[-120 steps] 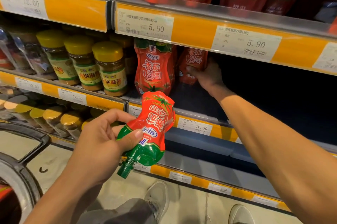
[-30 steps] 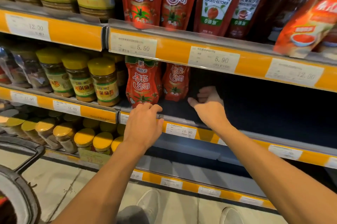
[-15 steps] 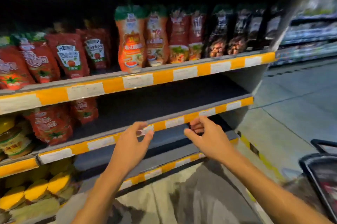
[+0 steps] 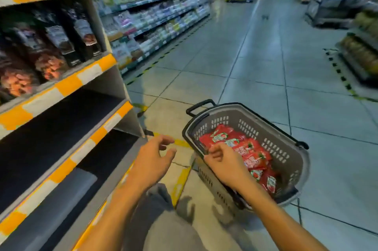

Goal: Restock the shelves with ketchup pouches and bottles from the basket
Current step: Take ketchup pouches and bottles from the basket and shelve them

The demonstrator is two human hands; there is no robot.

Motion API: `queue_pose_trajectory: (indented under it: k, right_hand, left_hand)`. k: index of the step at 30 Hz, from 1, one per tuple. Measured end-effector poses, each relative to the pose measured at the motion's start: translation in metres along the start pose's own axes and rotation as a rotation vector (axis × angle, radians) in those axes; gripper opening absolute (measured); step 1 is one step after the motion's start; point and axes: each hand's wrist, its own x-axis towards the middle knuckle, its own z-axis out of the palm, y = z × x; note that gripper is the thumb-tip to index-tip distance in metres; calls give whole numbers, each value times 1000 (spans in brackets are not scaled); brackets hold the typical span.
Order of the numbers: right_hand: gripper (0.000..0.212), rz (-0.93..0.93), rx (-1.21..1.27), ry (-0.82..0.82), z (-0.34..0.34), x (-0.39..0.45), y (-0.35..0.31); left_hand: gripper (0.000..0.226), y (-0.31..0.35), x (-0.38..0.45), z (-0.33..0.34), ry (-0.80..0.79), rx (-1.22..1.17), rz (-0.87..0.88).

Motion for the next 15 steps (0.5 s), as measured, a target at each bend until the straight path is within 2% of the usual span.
queue_pose_trajectory:
  k: [6, 10, 15]
  right_hand:
    - [21, 314, 39, 107, -42, 8, 100]
    - [24, 491, 87, 180, -57, 18, 156]
    - [36, 610, 76, 272, -64, 57, 203]
  left_hand:
    - [11, 30, 64, 107, -328, 90, 115]
    - [12, 23, 105, 174, -468, 177, 142]
    - [38, 6, 160, 251, -597, 277, 142]
